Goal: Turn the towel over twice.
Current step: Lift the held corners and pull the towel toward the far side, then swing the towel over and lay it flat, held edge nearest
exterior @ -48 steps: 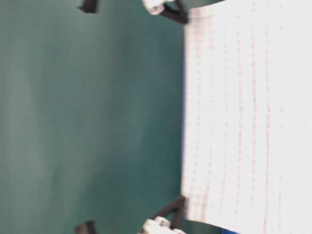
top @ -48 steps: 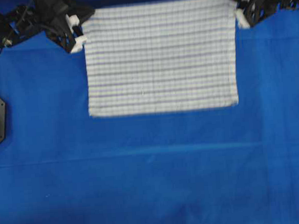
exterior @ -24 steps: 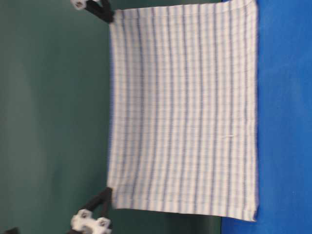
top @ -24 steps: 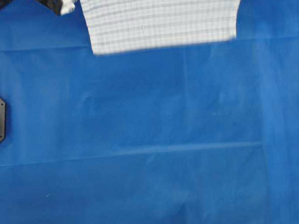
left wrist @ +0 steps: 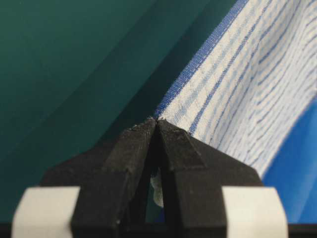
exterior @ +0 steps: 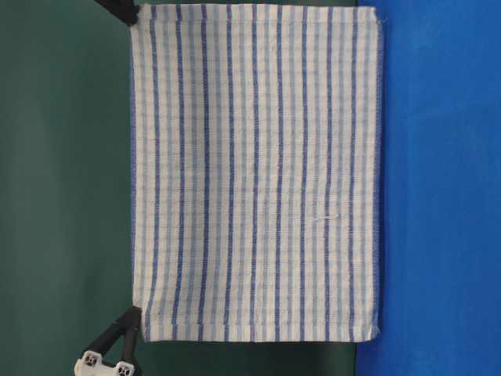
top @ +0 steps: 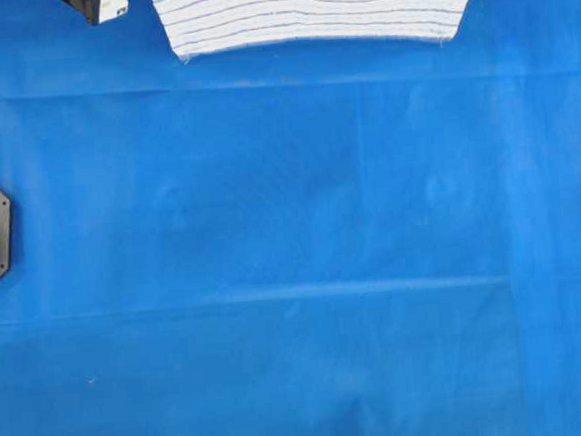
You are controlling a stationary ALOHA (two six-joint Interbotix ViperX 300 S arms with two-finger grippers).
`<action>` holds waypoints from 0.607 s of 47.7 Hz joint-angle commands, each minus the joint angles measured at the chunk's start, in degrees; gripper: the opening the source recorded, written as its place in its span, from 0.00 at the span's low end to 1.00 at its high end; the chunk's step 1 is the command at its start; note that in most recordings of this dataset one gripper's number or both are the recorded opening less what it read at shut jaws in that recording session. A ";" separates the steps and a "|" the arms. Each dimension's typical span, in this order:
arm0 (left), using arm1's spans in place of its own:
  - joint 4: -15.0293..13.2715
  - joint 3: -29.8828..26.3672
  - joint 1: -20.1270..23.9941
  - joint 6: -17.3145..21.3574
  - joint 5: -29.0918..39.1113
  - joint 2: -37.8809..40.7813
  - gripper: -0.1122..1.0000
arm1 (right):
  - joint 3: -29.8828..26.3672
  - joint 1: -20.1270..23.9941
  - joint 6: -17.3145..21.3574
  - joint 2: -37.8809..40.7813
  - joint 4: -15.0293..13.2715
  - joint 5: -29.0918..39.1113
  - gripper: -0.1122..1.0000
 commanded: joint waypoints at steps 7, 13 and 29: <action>-0.09 -1.23 -0.18 0.44 0.18 -0.88 0.12 | -1.76 0.26 0.00 -0.53 -0.26 0.00 0.13; -0.09 -0.79 -1.05 0.44 0.79 -1.23 0.12 | -1.58 1.58 0.35 -0.70 0.00 0.79 0.13; -0.09 5.45 -12.39 -3.52 3.78 -7.56 0.12 | 1.41 20.57 3.43 -4.92 3.69 18.02 0.13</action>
